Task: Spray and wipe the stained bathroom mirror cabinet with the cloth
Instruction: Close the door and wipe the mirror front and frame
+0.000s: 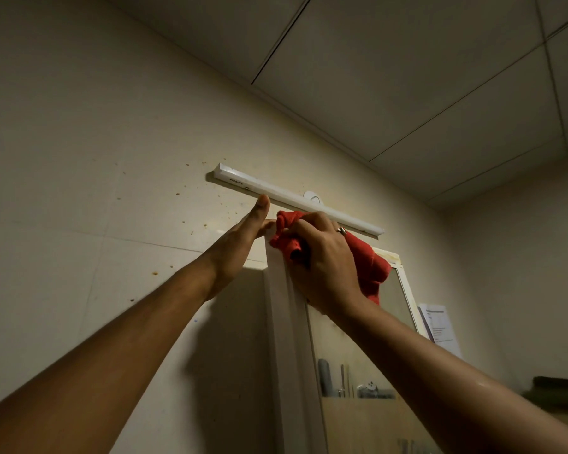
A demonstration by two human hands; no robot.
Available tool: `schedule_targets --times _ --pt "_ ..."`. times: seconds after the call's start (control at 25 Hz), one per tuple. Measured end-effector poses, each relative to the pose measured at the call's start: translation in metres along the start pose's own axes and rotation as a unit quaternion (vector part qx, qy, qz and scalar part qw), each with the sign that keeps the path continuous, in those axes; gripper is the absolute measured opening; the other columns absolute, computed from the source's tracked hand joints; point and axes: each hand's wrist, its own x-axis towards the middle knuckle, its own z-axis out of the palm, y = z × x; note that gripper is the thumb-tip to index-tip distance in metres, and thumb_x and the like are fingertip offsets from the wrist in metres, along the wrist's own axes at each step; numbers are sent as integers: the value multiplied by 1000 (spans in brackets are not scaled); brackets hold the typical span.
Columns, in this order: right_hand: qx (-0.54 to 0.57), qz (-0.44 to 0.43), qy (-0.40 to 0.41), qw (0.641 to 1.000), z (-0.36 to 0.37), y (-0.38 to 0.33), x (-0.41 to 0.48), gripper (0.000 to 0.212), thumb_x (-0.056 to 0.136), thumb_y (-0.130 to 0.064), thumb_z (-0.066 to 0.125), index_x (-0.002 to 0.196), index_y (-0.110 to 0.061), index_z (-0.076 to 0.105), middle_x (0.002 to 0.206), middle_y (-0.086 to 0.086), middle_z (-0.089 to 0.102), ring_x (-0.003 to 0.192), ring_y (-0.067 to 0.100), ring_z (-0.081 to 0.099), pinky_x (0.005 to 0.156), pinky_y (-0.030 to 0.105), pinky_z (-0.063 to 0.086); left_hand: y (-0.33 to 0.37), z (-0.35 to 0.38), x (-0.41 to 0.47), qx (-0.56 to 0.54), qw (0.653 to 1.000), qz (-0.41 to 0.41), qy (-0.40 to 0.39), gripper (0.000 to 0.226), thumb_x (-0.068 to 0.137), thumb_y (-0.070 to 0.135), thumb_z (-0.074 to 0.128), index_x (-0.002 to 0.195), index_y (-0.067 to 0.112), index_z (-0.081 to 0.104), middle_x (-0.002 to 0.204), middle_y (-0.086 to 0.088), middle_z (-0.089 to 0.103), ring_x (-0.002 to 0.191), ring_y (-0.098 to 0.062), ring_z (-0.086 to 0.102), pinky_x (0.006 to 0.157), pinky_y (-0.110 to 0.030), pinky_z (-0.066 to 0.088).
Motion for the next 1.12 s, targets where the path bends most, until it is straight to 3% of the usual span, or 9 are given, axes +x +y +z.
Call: schedule_targets --times 0.12,0.32,0.52,0.64,0.76,0.88,0.96,1.04,1.12 --pt "-57 -18 2 998 1 -10 24 29 94 -31 76 117 -15 71 115 7 62 91 16 54 73 31 54 -4 0 2 -1 1000 12 6 116 57 101 15 158 45 25 164 9 36 156 -20 24 127 -57 11" --pt "-81 29 -48 995 1 -16 50 33 96 -41 71 119 -18 66 109 3 59 85 16 54 67 28 43 2 1 -2 -10 1000 23 -4 55 75 85 11 123 68 31 164 8 36 154 -17 27 125 -48 16" --pt "-65 71 -46 994 9 -2 51 38 98 -49 64 125 -23 65 107 0 57 85 15 51 68 29 43 6 -2 -2 12 1000 3 -3 99 76 92 12 158 41 29 164 8 36 154 -16 27 126 -49 16" --pt "-46 195 -92 975 -11 45 44 30 100 -43 62 122 -24 66 108 1 58 92 21 57 73 32 44 15 -3 -3 26 999 -33 -8 108 72 98 12 155 34 42 166 10 32 154 -17 26 126 -58 13" --pt "-33 290 -152 944 -42 83 35 17 100 -21 62 116 -21 69 108 6 69 101 28 65 76 33 46 22 -3 -6 32 999 -33 -2 115 65 99 12 153 32 45 163 6 38 152 -20 30 125 -61 14" --pt "135 254 -114 951 -36 49 31 23 101 -12 59 115 -27 70 109 2 71 102 22 69 84 35 58 21 -1 -6 35 999 -18 5 113 67 97 13 157 34 39 159 4 45 151 -22 33 125 -58 17" --pt "309 183 -101 928 -21 10 18 26 101 -16 59 120 -32 68 117 0 71 106 14 71 90 31 61 17 1 -6 23 1000 -2 18 104 72 95 13 158 38 32 161 2 42 151 -21 33 125 -58 18" --pt "392 151 -86 903 -13 -4 -1 35 98 -31 60 132 -30 63 130 0 67 121 16 66 101 35 58 12 2 -4 21 999 2 28 104 73 93 14 159 38 28 162 2 41 148 -16 36 125 -56 20" --pt "479 205 -58 851 -18 9 -4 52 96 -54 54 139 -24 60 135 1 68 125 21 66 104 41 56 10 3 -2 22 999 10 29 101 76 91 14 160 37 26 161 3 42 140 -7 39 125 -48 23"
